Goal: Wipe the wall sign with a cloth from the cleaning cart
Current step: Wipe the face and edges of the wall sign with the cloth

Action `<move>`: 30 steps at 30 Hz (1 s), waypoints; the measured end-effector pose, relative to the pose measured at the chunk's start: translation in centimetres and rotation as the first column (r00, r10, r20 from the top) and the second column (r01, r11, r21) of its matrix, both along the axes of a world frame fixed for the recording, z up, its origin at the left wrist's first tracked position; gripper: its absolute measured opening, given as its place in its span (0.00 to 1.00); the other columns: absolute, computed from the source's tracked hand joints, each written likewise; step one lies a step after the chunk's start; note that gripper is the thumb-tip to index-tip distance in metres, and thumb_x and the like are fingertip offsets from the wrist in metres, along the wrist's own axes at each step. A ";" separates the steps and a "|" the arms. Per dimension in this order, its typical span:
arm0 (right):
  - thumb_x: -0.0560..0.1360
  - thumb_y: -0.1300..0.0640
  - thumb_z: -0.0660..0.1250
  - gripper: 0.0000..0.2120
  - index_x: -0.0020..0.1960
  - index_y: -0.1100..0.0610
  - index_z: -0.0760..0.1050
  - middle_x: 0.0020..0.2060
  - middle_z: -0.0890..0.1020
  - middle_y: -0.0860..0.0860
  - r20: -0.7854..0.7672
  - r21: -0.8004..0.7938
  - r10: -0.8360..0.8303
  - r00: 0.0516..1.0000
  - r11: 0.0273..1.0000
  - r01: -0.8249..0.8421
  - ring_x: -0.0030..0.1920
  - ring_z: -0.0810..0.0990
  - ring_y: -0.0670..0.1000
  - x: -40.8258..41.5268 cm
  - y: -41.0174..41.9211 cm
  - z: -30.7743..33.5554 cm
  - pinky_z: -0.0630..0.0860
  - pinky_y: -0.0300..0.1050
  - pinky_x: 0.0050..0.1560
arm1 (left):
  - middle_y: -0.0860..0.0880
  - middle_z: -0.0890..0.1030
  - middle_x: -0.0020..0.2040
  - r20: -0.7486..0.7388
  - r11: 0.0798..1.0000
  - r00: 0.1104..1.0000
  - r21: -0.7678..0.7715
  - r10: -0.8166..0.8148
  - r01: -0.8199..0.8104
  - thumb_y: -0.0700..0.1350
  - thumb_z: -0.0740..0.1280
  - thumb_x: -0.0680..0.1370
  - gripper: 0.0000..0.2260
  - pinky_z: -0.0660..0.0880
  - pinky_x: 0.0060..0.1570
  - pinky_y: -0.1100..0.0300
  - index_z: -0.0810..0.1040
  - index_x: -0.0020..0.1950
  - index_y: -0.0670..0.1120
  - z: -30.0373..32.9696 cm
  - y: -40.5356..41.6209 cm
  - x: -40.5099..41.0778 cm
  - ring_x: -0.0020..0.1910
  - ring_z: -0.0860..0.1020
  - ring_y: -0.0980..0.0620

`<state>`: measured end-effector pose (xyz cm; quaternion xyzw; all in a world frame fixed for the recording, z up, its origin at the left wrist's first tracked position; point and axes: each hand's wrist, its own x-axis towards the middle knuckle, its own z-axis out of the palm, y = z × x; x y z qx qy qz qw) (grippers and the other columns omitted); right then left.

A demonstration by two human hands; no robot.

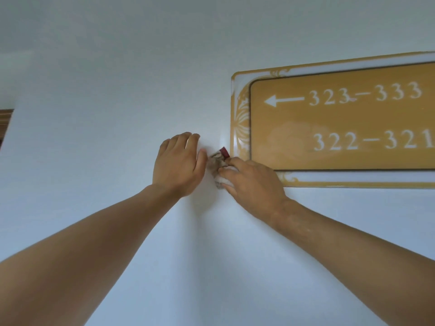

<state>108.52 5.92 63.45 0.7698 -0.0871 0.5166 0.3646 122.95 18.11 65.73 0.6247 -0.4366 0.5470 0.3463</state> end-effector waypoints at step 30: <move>0.80 0.50 0.64 0.13 0.62 0.50 0.75 0.56 0.78 0.50 0.301 0.041 0.106 0.948 0.991 -0.124 0.53 0.80 0.55 -4.1 -2.1 15.5 0.78 0.50 0.45 | 0.45 0.57 0.81 0.125 0.990 0.985 0.068 0.116 -0.125 0.52 0.47 0.81 0.26 0.48 0.78 0.50 0.59 0.79 0.48 5.5 -5.0 -5.9 0.80 0.52 0.46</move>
